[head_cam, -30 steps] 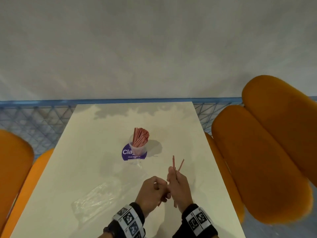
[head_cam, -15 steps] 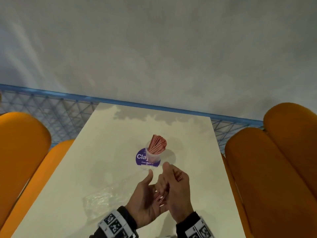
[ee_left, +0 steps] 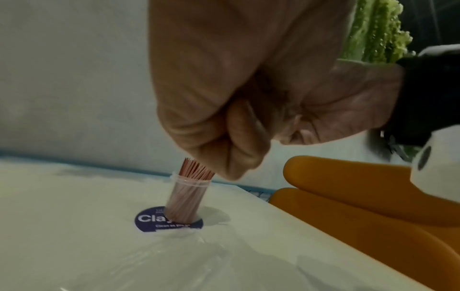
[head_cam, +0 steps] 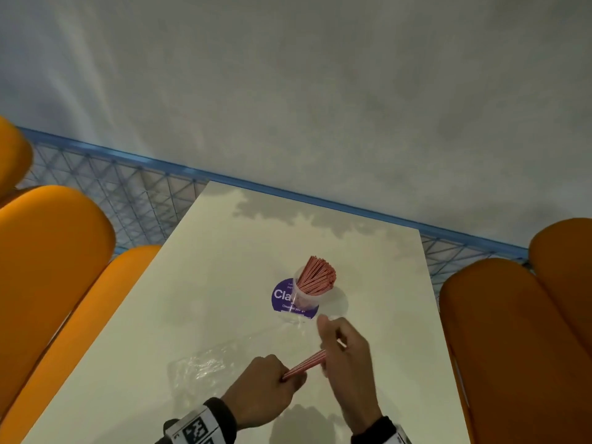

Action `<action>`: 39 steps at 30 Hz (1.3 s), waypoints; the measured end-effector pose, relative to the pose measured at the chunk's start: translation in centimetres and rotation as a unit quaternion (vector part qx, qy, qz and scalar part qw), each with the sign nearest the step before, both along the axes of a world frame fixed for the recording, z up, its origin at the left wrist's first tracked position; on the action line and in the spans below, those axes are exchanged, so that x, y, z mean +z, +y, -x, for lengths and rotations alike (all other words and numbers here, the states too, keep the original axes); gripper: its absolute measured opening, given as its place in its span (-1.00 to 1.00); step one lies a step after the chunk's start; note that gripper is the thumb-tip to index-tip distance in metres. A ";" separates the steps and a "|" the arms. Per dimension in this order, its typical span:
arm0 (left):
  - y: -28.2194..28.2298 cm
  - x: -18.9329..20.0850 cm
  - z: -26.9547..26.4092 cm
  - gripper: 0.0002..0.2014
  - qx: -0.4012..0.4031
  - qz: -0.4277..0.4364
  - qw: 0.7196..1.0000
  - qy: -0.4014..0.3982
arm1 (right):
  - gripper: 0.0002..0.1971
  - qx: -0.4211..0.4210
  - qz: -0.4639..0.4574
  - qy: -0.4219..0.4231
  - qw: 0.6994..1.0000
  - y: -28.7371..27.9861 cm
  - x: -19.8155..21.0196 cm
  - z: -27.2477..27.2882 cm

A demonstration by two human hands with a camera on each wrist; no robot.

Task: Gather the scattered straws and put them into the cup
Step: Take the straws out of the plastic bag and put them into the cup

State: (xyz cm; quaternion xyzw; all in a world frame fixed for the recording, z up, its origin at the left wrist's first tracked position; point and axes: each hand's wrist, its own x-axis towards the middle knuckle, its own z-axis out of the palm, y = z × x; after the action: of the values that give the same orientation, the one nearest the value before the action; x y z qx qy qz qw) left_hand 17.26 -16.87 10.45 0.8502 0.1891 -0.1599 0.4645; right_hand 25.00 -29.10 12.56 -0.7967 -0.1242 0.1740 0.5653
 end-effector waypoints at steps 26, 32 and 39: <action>7.1 -6.4 5.6 -0.67 0.099 0.025 0.995 0.016 | -0.67 0.164 0.549 -0.312 0.758 9.8 -5.6 -16.2; 8.1 -5.7 7.6 -0.80 0.068 0.024 0.997 -0.029 | -0.79 0.092 0.439 -0.381 0.809 8.0 -0.7 -14.3; 10.1 -7.7 8.7 -0.53 0.046 -0.015 0.998 -0.026 | -0.69 0.397 0.411 -0.303 0.763 4.1 -8.0 -0.6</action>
State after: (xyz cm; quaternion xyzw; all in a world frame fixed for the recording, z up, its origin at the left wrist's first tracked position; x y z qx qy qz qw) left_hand 8.55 -6.82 2.71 0.8513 0.2182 -0.1135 0.4635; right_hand 25.57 -25.05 4.60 -0.8434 -0.5108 0.1669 -0.0027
